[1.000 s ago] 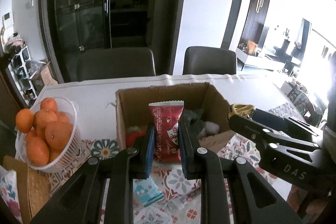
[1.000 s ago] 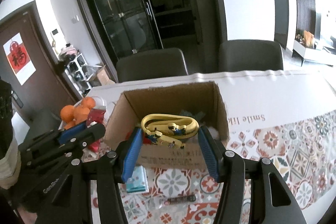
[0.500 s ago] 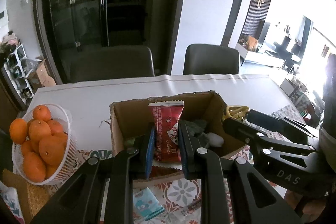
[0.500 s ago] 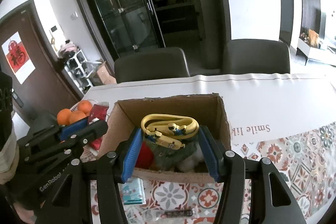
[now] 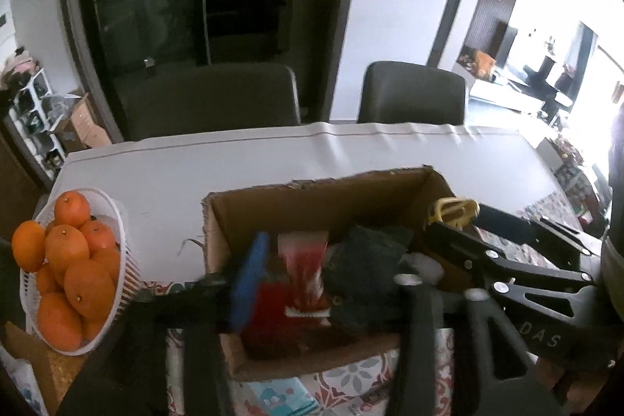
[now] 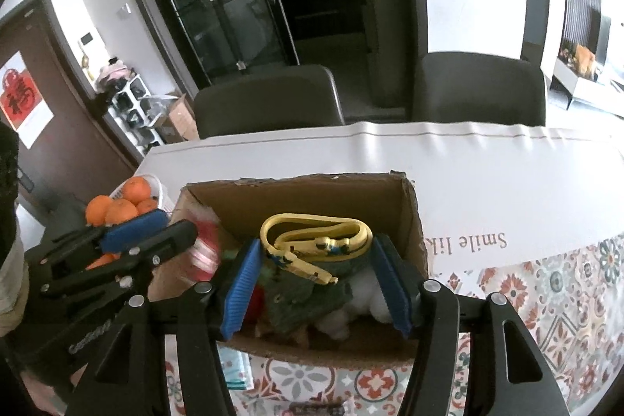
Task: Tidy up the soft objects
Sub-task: 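Open both tools to drop the packet and yellow toy into the box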
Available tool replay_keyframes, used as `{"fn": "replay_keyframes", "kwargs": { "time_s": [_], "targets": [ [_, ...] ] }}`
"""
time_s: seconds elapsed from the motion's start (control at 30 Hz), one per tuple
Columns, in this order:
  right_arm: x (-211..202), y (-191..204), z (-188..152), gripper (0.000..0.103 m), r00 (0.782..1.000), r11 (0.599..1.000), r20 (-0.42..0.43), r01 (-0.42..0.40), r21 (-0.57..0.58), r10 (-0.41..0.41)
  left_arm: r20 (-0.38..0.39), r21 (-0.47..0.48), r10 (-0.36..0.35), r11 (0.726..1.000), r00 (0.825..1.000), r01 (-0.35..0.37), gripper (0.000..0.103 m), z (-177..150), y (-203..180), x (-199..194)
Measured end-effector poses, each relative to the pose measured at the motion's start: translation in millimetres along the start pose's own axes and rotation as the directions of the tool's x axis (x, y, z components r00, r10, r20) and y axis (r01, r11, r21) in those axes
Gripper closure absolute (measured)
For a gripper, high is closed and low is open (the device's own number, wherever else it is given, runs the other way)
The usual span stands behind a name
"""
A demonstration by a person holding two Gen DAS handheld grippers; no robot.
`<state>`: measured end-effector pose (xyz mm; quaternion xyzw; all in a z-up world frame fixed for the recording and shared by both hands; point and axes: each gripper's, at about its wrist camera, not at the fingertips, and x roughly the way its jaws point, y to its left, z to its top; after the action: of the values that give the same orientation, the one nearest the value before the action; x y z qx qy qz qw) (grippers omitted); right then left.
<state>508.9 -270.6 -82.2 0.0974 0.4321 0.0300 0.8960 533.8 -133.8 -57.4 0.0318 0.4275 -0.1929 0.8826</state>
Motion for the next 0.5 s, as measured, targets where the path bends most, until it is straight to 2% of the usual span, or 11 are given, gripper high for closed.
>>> {"fn": "replay_keyframes", "kwargs": {
  "time_s": [0.1,0.17,0.27,0.4,0.5],
  "targets": [
    [5.6,-3.8,0.6,0.043,1.0,1.0,-0.015,0.001,0.015,-0.001,0.006,-0.01,0.028,1.0,1.0,-0.028,0.048,2.1,2.4,1.1],
    [4.4,-4.0,-1.4,0.043,1.0,1.0,-0.011,0.005,0.013,-0.005,0.001,-0.005,0.034,0.999,0.999,-0.034,0.045,1.3,2.9,0.5],
    [-0.1,0.2,-3.3,0.043,0.999,0.999,-0.005,0.038,-0.007,-0.038,0.0,0.002,0.078,0.997,0.997,-0.078,0.039,-1.5,2.9,-3.0],
    [-13.3,4.8,-9.9,0.043,0.997,0.997,0.025,0.071,-0.019,-0.071,0.007,0.001,0.137,0.991,0.991,-0.137,0.039,-11.1,6.1,-13.7],
    [-23.1,5.8,-15.0,0.043,0.997,0.998,0.043,0.067,-0.009,-0.067,0.012,-0.024,0.146,0.989,0.989,-0.145,0.039,-20.7,9.0,-23.4]
  ]
}}
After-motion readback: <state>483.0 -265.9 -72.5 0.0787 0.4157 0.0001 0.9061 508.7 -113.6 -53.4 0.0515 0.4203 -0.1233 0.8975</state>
